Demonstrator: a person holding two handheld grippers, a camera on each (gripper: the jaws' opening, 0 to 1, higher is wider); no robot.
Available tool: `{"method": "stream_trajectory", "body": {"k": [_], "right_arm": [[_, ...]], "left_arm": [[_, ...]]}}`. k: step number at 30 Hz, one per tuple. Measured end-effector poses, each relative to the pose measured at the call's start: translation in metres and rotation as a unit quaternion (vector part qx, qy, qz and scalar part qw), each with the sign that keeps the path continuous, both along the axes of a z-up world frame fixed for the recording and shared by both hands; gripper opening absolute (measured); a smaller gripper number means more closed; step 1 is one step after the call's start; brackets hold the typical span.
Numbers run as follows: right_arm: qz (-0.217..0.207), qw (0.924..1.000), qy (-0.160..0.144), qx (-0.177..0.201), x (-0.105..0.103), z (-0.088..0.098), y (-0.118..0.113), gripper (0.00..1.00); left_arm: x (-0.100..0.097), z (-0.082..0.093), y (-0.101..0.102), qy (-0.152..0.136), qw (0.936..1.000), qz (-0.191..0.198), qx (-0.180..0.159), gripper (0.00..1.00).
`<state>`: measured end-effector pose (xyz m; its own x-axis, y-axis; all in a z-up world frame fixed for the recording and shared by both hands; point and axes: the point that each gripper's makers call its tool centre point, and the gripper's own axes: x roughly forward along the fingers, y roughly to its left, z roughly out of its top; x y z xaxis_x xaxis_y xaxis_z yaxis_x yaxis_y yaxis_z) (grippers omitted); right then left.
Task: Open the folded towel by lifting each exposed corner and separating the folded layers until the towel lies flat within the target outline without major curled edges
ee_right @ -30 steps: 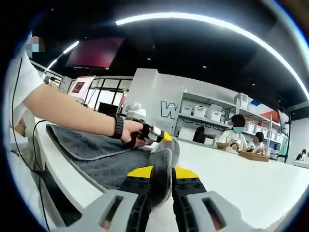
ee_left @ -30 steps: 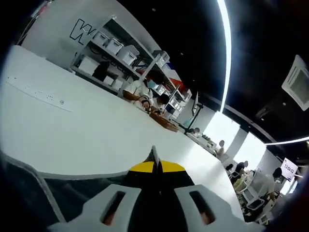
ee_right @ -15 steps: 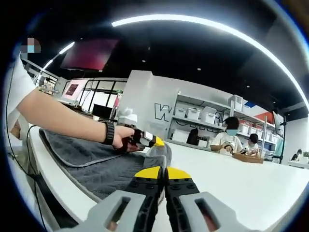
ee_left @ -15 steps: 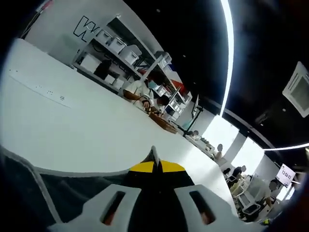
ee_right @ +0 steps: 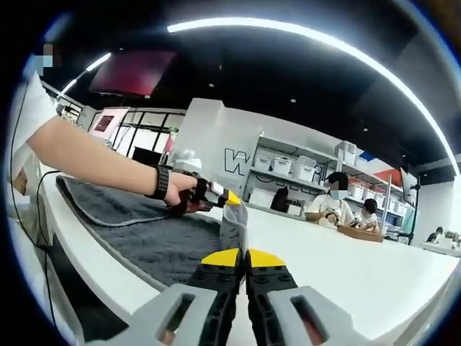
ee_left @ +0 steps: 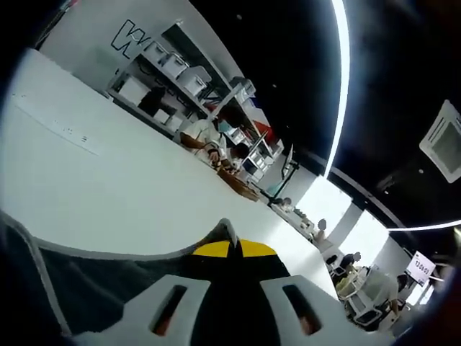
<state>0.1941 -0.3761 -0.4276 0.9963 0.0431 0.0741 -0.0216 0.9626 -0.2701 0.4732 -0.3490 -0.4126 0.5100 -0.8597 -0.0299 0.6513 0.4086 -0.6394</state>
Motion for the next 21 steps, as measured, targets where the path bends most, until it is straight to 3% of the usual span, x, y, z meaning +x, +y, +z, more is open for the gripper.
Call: {"method": "stream_trajectory", "body": {"k": [14, 21], "right_arm": [[-0.032, 0.9994, 0.015, -0.007, -0.001, -0.012, -0.019, 0.0], [-0.046, 0.9986, 0.025, -0.004, -0.001, -0.02, -0.027, 0.01]], "left_arm": [[-0.005, 0.0, -0.025, 0.008, 0.9995, -0.029, -0.015, 0.08], [-0.012, 0.0, -0.036, 0.017, 0.998, -0.052, -0.032, 0.23]]}}
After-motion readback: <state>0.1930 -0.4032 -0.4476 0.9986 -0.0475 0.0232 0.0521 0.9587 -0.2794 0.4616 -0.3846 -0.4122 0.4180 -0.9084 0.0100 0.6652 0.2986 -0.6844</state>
